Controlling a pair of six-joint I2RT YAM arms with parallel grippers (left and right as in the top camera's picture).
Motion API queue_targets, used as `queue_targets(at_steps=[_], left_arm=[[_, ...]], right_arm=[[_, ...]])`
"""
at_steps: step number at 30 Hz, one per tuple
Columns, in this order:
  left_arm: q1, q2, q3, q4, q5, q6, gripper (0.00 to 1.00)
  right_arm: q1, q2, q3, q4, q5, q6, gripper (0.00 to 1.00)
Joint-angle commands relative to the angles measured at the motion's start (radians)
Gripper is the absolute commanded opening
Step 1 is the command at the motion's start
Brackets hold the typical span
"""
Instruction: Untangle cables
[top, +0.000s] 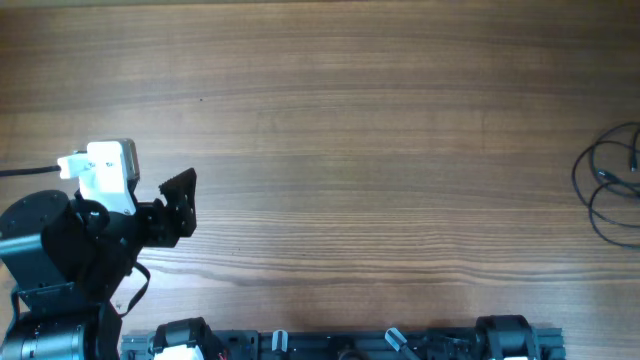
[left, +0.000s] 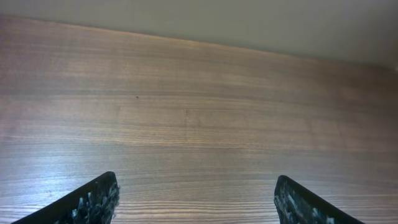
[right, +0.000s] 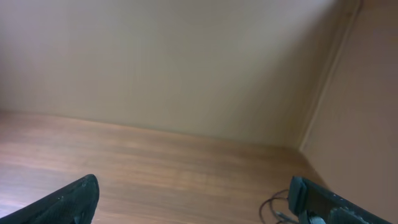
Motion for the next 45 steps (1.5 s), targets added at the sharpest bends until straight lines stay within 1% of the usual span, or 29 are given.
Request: queue_targets(at_steps=[1,3,4,6,8,9,11,12,13,15,17,19,22,24,27,31,35,37,40,42,45], left_arm=[[-0.002,-0.005,0.001,0.003,-0.002,0.019,0.82],[-0.002,-0.005,0.001,0.003,0.013,0.019,0.82],[-0.002,-0.005,0.001,0.003,0.013,0.019,0.82],[-0.002,-0.005,0.001,0.003,0.013,0.019,0.83],[-0.002,-0.005,0.001,0.004,0.013,0.019,0.83],[-0.002,-0.005,0.001,0.004,0.013,0.019,0.83],[-0.002,-0.005,0.001,0.004,0.013,0.019,0.83],[-0.002,-0.005,0.001,0.004,0.013,0.019,0.83],[-0.002,-0.004,0.001,0.008,0.013,0.019,0.83],[-0.002,-0.002,0.001,0.023,0.012,0.019,0.83],[-0.002,0.002,0.001,0.038,0.012,0.024,0.83],[-0.002,0.005,0.001,0.038,0.012,0.024,0.83],[-0.002,0.015,0.001,0.038,0.012,0.024,0.84],[-0.002,0.023,0.001,0.037,0.012,0.024,0.83],[-0.002,0.035,0.001,0.037,0.013,0.023,0.83],[-0.002,0.041,0.001,0.034,0.012,0.024,0.83],[-0.002,0.041,0.001,0.033,0.012,0.024,0.83],[-0.002,0.041,0.001,0.032,0.012,0.024,0.83],[-0.002,0.041,0.001,0.027,0.013,0.024,0.83],[-0.002,0.041,0.001,0.026,0.013,0.024,0.83],[-0.002,0.041,0.001,0.026,0.013,0.023,0.83]], right_arm=[[-0.034,-0.058,-0.005,0.022,-0.003,-0.023,1.00],[-0.034,-0.063,-0.036,0.121,-0.007,-0.025,0.99],[-0.034,-0.063,-0.070,0.196,-0.011,-0.053,0.99],[-0.034,-0.063,-0.175,0.351,-0.050,-0.076,0.97],[-0.034,-0.063,-0.332,0.539,-0.156,-0.076,0.97],[-0.034,-0.063,-0.440,0.654,-0.180,-0.072,0.97],[-0.034,-0.063,-0.606,0.818,-0.195,-0.063,0.97],[-0.034,-0.063,-0.719,0.923,-0.214,-0.048,0.99],[-0.034,-0.063,-0.822,1.001,-0.266,-0.050,0.99],[-0.034,-0.063,-0.972,1.114,-0.346,-0.017,0.95],[-0.034,-0.063,-1.143,1.264,-0.355,0.066,0.95],[-0.034,-0.063,-1.274,1.375,-0.351,0.067,0.96],[-0.034,-0.063,-1.440,1.436,-0.336,0.141,0.97],[-0.034,-0.063,-1.506,1.442,-0.341,0.141,0.98],[-0.034,-0.063,-1.614,1.505,-0.340,0.146,1.00],[-0.034,-0.063,-1.775,1.600,-0.246,0.247,1.00],[-0.034,-0.063,-1.814,1.602,-0.211,0.294,0.99],[-0.034,-0.060,-1.825,1.599,-0.212,0.295,1.00],[-0.034,-0.031,-1.825,1.598,-0.193,0.399,1.00],[-0.034,0.009,-1.825,1.598,-0.194,0.495,1.00],[-0.034,0.076,-1.825,1.600,-0.194,0.504,1.00]])
